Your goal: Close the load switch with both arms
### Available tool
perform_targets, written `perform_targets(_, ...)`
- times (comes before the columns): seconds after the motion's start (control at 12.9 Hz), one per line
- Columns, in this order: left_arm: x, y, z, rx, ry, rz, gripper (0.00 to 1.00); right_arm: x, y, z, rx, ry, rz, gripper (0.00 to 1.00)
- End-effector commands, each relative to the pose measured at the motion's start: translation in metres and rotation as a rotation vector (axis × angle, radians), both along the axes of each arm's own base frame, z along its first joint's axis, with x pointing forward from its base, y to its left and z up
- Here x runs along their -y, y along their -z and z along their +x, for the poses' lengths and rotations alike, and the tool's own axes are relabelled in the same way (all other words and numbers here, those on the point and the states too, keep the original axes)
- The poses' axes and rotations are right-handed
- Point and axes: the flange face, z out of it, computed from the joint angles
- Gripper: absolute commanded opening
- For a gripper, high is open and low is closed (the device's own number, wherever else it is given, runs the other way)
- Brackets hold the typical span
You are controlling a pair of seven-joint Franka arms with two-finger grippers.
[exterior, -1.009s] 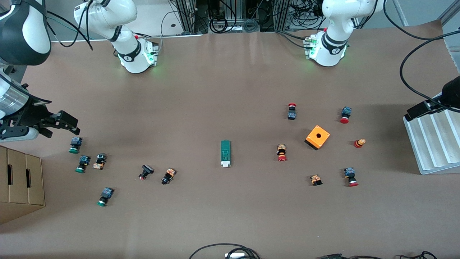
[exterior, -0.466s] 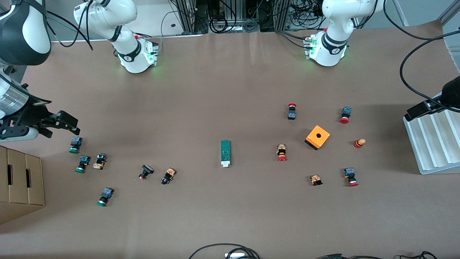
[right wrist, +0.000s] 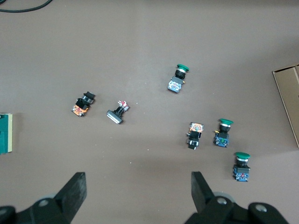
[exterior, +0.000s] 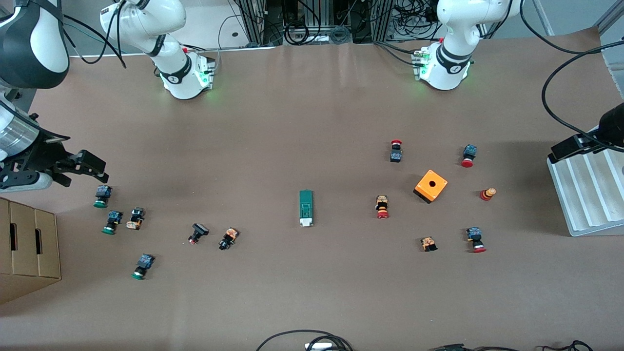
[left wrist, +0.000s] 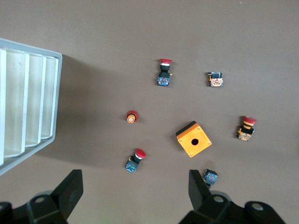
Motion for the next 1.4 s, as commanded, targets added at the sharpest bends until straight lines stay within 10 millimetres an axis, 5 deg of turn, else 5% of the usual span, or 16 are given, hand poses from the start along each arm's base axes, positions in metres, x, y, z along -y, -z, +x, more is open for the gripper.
perform_targets(0.0,-0.002,-0.008,-0.001,0.012,0.036,0.001,1.00,0.002,-0.003,0.005,0.012,-0.002,-0.022,1.00)
perform_targets(1.32,-0.020,-0.002,-0.001,-0.003,0.009,0.001,1.00,0.000,-0.003,0.005,0.012,-0.004,-0.022,1.00)
